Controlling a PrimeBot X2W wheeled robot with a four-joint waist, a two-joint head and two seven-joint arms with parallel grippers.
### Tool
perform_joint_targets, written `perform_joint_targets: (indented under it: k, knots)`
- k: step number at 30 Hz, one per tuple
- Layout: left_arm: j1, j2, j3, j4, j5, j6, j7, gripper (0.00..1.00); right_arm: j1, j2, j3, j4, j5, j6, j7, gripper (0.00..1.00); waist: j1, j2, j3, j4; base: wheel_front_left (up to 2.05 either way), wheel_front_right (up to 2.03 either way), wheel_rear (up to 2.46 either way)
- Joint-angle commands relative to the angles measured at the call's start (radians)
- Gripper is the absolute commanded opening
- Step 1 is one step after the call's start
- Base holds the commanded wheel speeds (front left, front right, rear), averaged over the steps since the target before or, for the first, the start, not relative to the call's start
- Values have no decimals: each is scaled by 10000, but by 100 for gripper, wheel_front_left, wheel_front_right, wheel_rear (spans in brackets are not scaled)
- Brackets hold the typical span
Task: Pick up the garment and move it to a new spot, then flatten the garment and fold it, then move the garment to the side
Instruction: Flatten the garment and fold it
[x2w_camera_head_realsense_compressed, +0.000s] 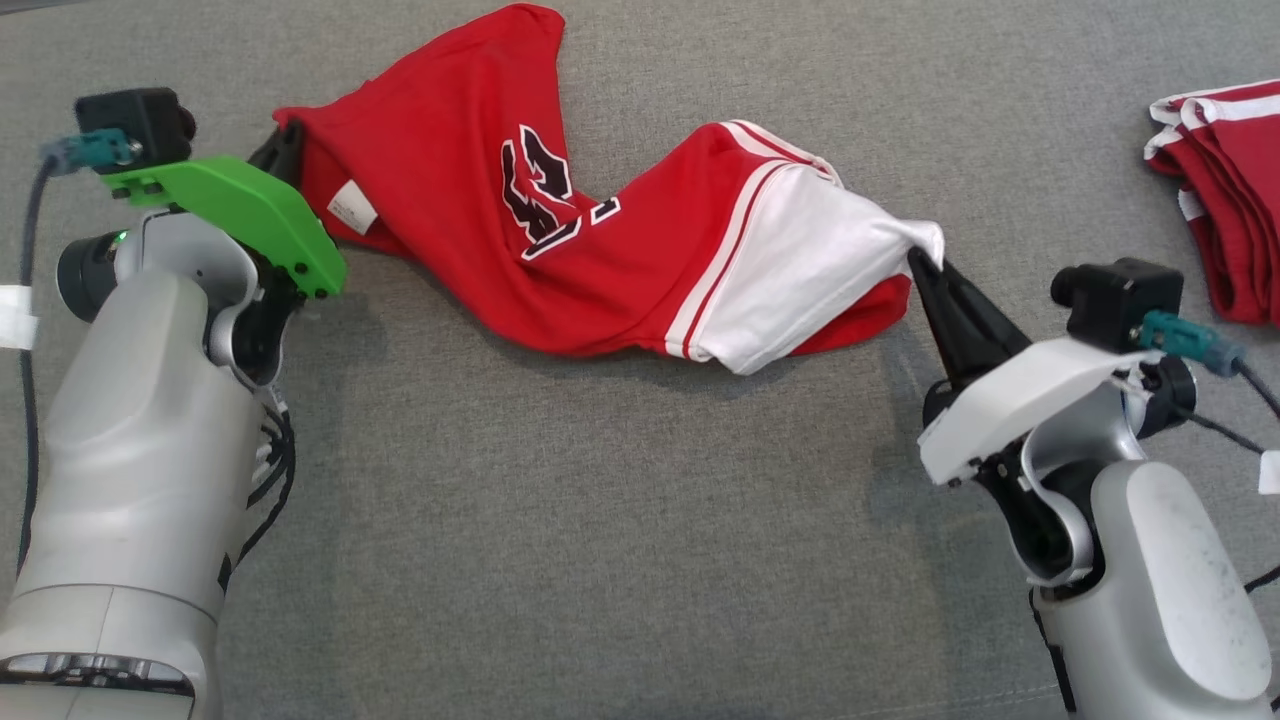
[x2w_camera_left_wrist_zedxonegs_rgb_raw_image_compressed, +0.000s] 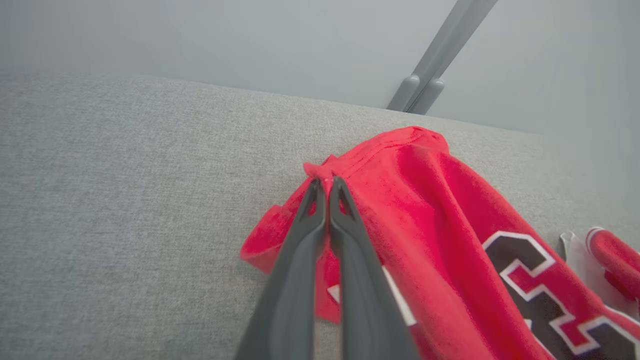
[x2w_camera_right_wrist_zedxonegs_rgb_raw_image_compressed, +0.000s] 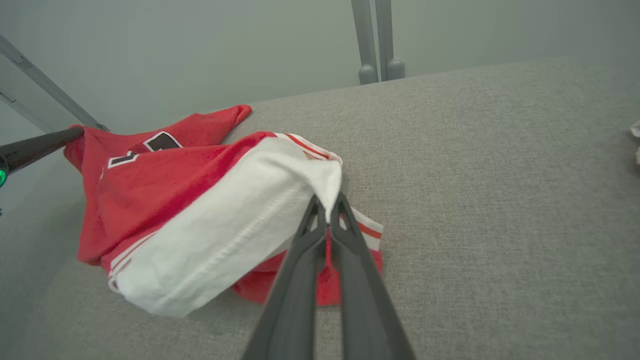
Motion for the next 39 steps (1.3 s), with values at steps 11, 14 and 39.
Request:
perform_joint_targets:
  k: [11, 14, 39]
  knots:
    - [-702, 160, 1323, -1995, -2742, -156, 102, 0, -3011, -19, -460, 167, 576, -1, 1128, 0, 0, 0, 613, -160, 0, 0, 0]
    - [-1057, 542, 1416, -2566, -2873, -157, 177, 0, -4137, -15, -677, 433, 783, -1, 1496, 0, 0, 0, 971, -195, 0, 0, 0]
    - [-6261, 1590, 2628, -4883, -1576, 724, -2824, 0, -12920, -44, -2594, 6304, 61, -11, -2945, 0, 0, 0, 2070, -689, 0, 0, 0]
